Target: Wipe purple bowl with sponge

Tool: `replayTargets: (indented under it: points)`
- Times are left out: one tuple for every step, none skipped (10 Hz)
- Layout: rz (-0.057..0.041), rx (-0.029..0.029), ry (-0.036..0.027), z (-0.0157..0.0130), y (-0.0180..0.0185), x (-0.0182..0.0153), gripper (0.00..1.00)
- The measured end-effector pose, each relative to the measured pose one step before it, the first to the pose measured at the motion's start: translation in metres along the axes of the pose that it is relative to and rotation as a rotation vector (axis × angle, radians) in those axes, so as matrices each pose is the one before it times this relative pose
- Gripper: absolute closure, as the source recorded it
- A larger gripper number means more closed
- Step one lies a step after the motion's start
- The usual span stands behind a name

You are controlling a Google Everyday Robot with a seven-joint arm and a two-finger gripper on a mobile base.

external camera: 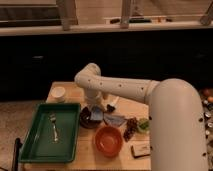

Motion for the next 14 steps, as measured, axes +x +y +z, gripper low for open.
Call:
replayTargets:
  points:
    - [0.00208,-0.00653,0.00949,0.00077,-0.00281,0.00797,0.99]
    - [-0.00802,-0.00239,0.00573,-0.00031,-0.00789,0.00289,0.99]
    - [-0.02758,-0.0005,0.00564,-0.00029,-0.01412,-0.00033,0.99]
    - [-0.02919,0.00381,0.00038,-0.00056,-0.01282,-0.00234,0.99]
    - [-0.03171,0.0037,-0.00043,0.00003,-0.01144,-0.00295,0.99]
    - [-0.03971,0.01316,-0.00395,-0.00035,-0.01354,-0.00659,0.99]
    - [-0.03234,0.00677,-0.00633,-0.00045,-0.00558,-0.01141,0.99]
    - [-0.01385,0.00981,-0.0061,0.00041,-0.00195,-0.00938,0.99]
    - [-0.01155,0.01603,-0.00605,0.00024,-0.00165,-0.01161,0.99]
    - [-0.00069,0.0031,-0.01219,0.00107,0.00709,-0.01277,0.99]
    - [0.00735,0.00021,-0.00922,0.0009,0.00818,-0.00655,0.99]
    - [0.00727,0.00128,-0.00549,0.00071,0.0062,-0.00282,0.99]
    - [0.0102,0.00571,-0.01025,0.00083,0.00516,-0.00366,0.99]
    - [0.00105,0.00256,0.00124,-0.00012,-0.00246,0.00039,0.99]
